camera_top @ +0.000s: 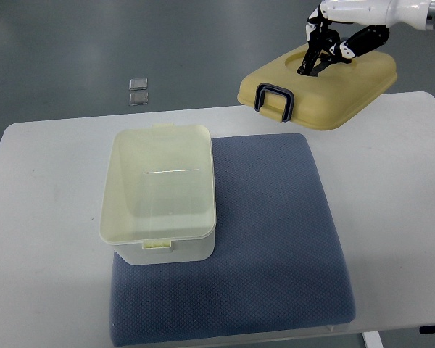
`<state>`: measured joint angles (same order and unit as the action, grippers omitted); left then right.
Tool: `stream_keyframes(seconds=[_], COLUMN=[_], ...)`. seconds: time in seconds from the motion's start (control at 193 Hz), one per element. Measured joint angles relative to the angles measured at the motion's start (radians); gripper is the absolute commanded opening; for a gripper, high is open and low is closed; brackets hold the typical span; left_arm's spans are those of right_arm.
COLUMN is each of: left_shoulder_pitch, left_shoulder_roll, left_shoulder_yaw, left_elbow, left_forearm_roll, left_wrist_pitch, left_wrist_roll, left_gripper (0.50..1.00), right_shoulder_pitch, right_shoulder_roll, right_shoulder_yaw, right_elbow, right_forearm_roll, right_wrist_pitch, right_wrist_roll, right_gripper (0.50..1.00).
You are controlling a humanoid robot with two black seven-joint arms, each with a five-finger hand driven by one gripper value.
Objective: Open white storage box with right hand
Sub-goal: 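Lift the yellow lid off the box with the right hand, then lower the lid onto the cushion beside the box and release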
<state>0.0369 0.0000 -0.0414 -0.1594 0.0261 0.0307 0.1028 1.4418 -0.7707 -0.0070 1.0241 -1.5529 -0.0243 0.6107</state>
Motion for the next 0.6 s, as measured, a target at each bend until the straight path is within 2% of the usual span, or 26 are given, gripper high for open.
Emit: stream_keyframes(seconds=[0.238, 0.601], left_shoulder_pitch=[0.000, 0.000], left_shoulder_roll=[0.000, 0.000], left_shoulder_yaw=[0.000, 0.000], left_elbow=[0.000, 0.000], left_forearm_roll=[0.000, 0.000], left_wrist_pitch=[0.000, 0.000], left_wrist_roll=[0.000, 0.000], left_gripper=[1.000, 1.000], right_shoulder_pitch=[-0.149, -0.295], right_shoulder_roll=[0.023, 0.113], right_shoulder_yaw=[-0.008, -0.014], right_elbow=[0.000, -0.042], right_forearm_roll=[-0.011, -0.018], right_wrist_pitch=[-0.103, -0.161], right_wrist_roll=[0.000, 0.000], right_gripper=[0.500, 0.500])
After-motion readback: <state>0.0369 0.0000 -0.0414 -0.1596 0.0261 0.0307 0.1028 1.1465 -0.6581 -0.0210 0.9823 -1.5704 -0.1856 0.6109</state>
